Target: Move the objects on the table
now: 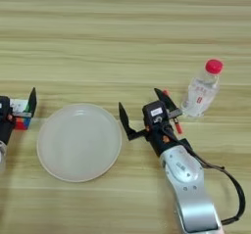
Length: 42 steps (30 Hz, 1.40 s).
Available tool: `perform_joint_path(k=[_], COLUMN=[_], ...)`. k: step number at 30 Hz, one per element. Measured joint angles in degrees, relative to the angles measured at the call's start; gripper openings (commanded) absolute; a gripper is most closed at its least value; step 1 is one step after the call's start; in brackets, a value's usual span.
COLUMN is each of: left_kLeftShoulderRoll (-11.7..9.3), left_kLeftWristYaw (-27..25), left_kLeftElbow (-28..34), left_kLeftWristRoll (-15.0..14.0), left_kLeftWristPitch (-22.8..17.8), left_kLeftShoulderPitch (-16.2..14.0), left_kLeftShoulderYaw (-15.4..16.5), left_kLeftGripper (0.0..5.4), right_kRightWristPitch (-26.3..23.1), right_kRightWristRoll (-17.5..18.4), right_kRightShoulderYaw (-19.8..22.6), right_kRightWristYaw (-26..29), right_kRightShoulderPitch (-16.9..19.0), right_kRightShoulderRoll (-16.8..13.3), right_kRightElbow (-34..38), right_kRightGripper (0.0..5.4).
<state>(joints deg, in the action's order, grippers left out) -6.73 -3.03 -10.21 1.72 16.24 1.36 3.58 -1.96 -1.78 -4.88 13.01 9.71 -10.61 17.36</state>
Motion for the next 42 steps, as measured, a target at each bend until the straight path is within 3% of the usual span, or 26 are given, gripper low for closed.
perform_joint_path(k=[5,11,27,42], left_kLeftShoulderRoll=[0.4,0.5,0.5,0.4], left_kLeftWristYaw=[0.1,0.1,0.3,0.6], left_kLeftElbow=[0.7,1.3,1.8,2.4], left_kLeftWristRoll=[0.1,0.2,0.3,0.3], left_kLeftWristPitch=[-0.1,-0.2,-0.2,-0.2], left_kLeftShoulderPitch=[-0.3,-0.5,-0.9,-0.9], left_kLeftShoulderYaw=[-0.1,-0.4,-0.4,-0.3], left_kLeftGripper=[5.37,5.37,5.37,5.37], right_kRightWristPitch=[0.4,0.1,0.2,0.4], right_kRightWristRoll=[0.1,2.9,4.4,5.6], right_kRightShoulderYaw=[1.4,3.6,3.1,3.9], right_kRightWristYaw=[0.0,1.7,2.9,2.8], right_kRightShoulderPitch=[3.0,7.2,7.8,6.1], right_kRightShoulderRoll=[-1.6,-2.9,-2.1,-1.9], right_kRightElbow=[0.4,1.7,-4.5,-10.7], right_kRightGripper=[5.40,5.40,5.40,5.40])
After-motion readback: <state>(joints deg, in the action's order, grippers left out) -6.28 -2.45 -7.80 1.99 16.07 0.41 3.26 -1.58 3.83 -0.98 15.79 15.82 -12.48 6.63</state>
